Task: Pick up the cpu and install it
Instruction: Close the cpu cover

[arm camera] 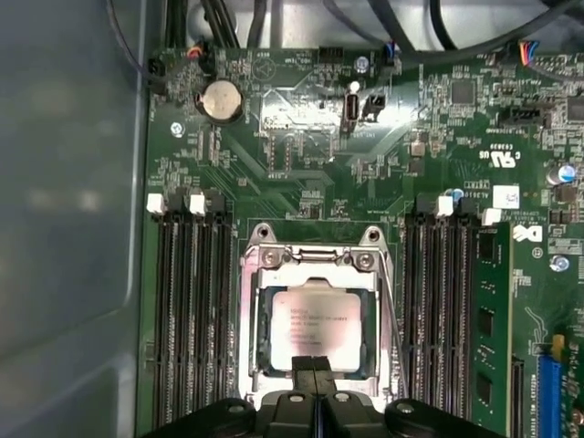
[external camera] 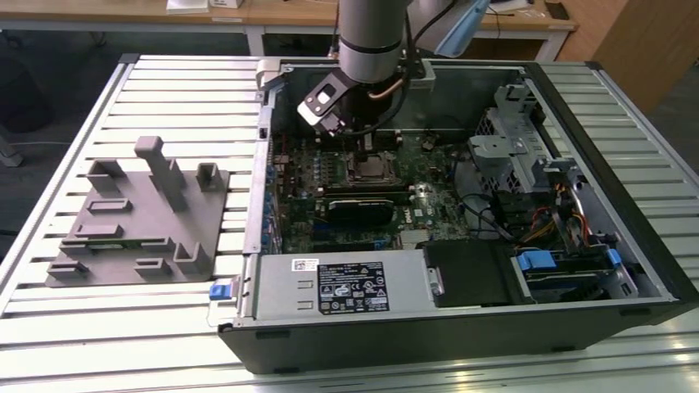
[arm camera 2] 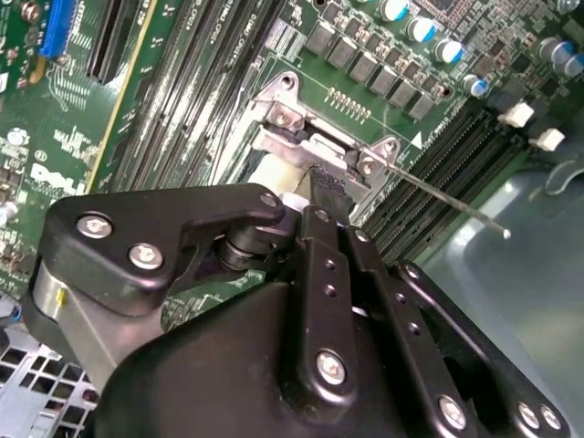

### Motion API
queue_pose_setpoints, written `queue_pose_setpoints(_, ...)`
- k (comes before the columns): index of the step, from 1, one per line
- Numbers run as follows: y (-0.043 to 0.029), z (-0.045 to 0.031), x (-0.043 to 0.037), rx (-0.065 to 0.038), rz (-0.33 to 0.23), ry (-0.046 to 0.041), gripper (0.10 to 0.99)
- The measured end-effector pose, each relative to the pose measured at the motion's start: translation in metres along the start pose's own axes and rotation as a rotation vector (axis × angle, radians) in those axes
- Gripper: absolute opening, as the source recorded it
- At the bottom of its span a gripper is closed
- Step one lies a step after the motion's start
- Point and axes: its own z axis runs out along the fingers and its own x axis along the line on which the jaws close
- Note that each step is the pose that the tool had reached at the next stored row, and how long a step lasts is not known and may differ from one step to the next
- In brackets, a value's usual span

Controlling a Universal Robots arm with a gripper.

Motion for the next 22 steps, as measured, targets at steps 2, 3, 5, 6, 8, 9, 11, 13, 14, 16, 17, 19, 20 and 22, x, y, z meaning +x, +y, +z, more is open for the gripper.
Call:
queue_pose_setpoints(2,-0.0012,0.0029,-0.0001,0.0,0.0,-0.0002,0.106)
queue_pose_setpoints(3,-0.0018,0.0044,-0.0002,0.0,0.0,-0.0004,0.106)
queue_pose_setpoints(5,-0.0026,0.0075,-0.0003,0.0,0.0,-0.0009,0.106)
queue_pose_setpoints(6,-0.0029,0.0086,-0.0004,0.0,0.0,-0.001,0.106)
queue_pose_setpoints(8,-0.0031,0.0105,-0.0005,0.0,0.0,-0.0011,0.106)
queue_pose_setpoints(9,-0.0031,0.0116,-0.0005,0.0,0.0,-0.0011,0.106)
queue_pose_setpoints(11,-0.0033,0.0139,-0.0006,0.0,0.0,-0.0011,0.106)
queue_pose_setpoints(13,-0.0034,0.0151,-0.0008,0.001,0.0,-0.002,0.106)
queue_pose_setpoints(14,-0.0034,0.0153,-0.0009,0.001,0.0,-0.002,0.106)
queue_pose_setpoints(16,-0.0031,0.0156,-0.0008,0.001,0.0,-0.0016,0.106)
queue_pose_setpoints(17,-0.0027,0.0157,-0.0007,0.001,0.0,-0.0012,0.106)
queue_pose_setpoints(19,-0.0022,0.0156,-0.0008,0.001,0.0,-0.0012,0.106)
queue_pose_setpoints(20,-0.0021,0.0152,-0.0007,0.001,0.0,-0.0008,0.106)
queue_pose_setpoints(22,-0.0017,0.013,-0.0002,0.0,0.0,0.0009,0.106)
